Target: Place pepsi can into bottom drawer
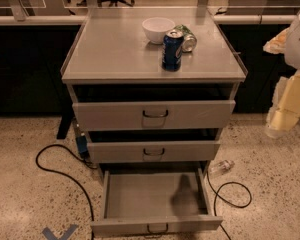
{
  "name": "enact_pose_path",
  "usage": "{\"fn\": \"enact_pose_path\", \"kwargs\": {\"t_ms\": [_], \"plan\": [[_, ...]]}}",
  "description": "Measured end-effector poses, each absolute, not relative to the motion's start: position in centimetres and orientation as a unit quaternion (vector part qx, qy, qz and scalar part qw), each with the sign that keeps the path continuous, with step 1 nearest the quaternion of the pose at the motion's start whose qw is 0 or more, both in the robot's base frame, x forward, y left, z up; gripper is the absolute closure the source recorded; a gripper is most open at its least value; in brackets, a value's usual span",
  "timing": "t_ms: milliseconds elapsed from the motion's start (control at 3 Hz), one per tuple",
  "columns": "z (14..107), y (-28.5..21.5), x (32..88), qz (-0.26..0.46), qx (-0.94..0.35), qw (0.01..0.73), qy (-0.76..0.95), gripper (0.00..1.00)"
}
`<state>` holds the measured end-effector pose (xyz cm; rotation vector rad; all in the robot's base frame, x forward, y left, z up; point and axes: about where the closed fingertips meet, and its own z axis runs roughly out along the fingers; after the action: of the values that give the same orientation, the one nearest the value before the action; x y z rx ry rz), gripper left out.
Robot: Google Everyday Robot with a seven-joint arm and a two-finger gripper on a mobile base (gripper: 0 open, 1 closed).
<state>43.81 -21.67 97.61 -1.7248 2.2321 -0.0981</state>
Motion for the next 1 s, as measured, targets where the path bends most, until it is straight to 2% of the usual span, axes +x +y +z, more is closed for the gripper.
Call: {"fn": "enact_pose_path", "kwargs": {"t_ms": [667,1000], "plan": [[97.7,-21.3,44.5,-0.03,-0.611,0.17,0.772,0.0],[96.9,-19.7,46.9,0.012,-0.644,0.19,0.741,0.0]]}}
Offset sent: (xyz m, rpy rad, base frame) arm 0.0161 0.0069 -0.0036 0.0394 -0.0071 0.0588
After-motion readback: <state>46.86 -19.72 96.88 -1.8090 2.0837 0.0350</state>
